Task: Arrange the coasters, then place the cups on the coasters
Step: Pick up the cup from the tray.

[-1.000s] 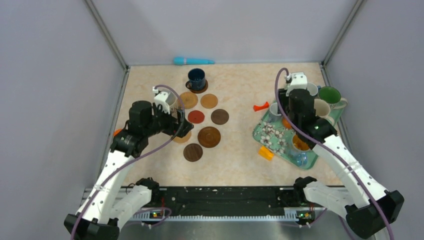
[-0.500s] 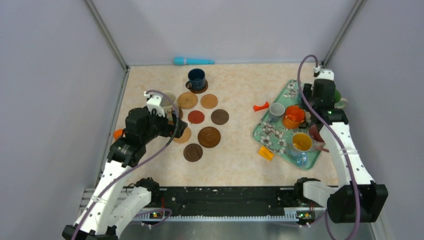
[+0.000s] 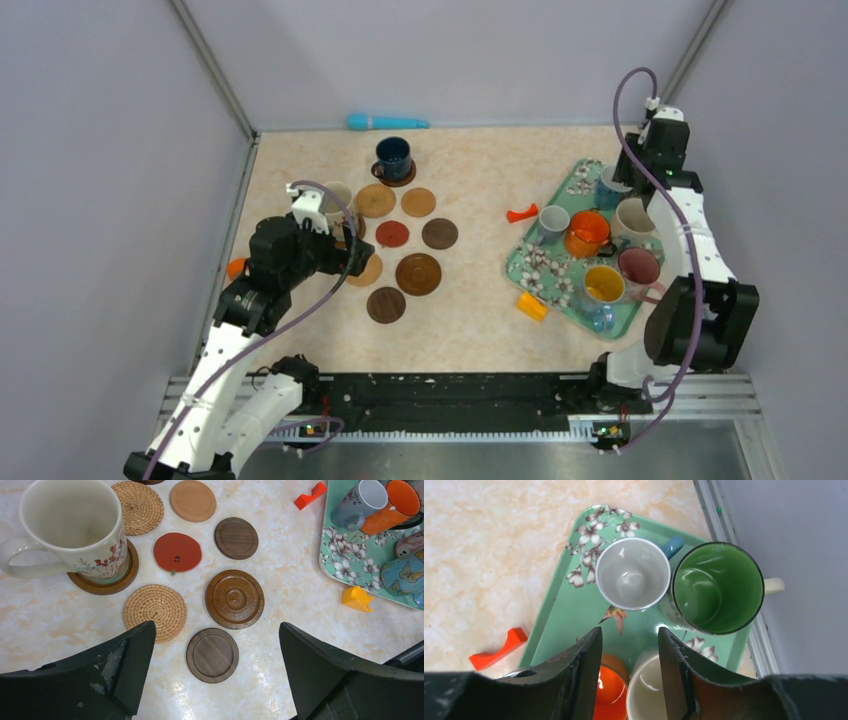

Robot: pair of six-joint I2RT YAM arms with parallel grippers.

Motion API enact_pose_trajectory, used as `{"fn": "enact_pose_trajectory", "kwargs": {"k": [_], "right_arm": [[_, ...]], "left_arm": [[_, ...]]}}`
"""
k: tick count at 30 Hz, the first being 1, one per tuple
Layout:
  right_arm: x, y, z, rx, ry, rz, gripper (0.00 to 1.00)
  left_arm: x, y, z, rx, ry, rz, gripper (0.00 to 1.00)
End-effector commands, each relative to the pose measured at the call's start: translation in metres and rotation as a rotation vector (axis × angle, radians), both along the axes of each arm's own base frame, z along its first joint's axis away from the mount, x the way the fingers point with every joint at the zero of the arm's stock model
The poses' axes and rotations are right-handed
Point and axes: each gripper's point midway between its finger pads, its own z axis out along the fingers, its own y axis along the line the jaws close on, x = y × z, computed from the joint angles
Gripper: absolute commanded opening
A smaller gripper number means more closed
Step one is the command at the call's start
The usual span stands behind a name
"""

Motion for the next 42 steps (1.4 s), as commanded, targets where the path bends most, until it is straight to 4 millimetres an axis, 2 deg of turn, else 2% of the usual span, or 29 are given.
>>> {"fn": "enact_pose_trajectory", "kwargs": {"k": [1, 4, 9, 14, 19, 26, 30, 38, 42], "right_arm": [[0.027, -0.030, 0.024, -0.024, -0.082, -0.032, 0.45], [0.035, -0.054, 0.018, -0.004, -0.042, -0.086, 0.45], [0.047, -0.075, 0.008, 0.023, -0.022, -0.126, 0.45], [0.064, -0.085, -0.010, 0.041, 0.024, -0.134, 0.44], [0.077, -0.094, -0.030, 0.123, 0.033, -0.229, 0.42], [0.075, -0.106, -0.067, 0.173, 0.076, -0.390, 0.46], [0.077, -0.108, -0.082, 0.184, 0.088, -0.414, 0.46], [0.078, -0.113, -0.091, 0.176, 0.077, -0.447, 0.37], [0.077, -0.116, -0.084, 0.160, 0.066, -0.461, 0.27]], "left_arm": [[0.004, -0.001, 0.015, -0.016, -0.060, 0.007, 0.99], [0.003, 0.000, 0.017, -0.017, -0.072, 0.011, 0.99], [0.003, 0.000, 0.018, -0.013, -0.077, 0.012, 0.99], [0.003, 0.001, 0.016, 0.000, -0.073, 0.014, 0.99], [0.004, 0.001, 0.014, 0.007, -0.069, 0.018, 0.99], [0.006, 0.004, 0.013, 0.019, -0.070, 0.031, 0.99], [0.006, 0.005, 0.013, 0.020, -0.070, 0.036, 0.99], [0.007, 0.004, 0.012, 0.021, -0.067, 0.035, 0.99], [0.006, 0.005, 0.013, 0.021, -0.069, 0.036, 0.99]]}}
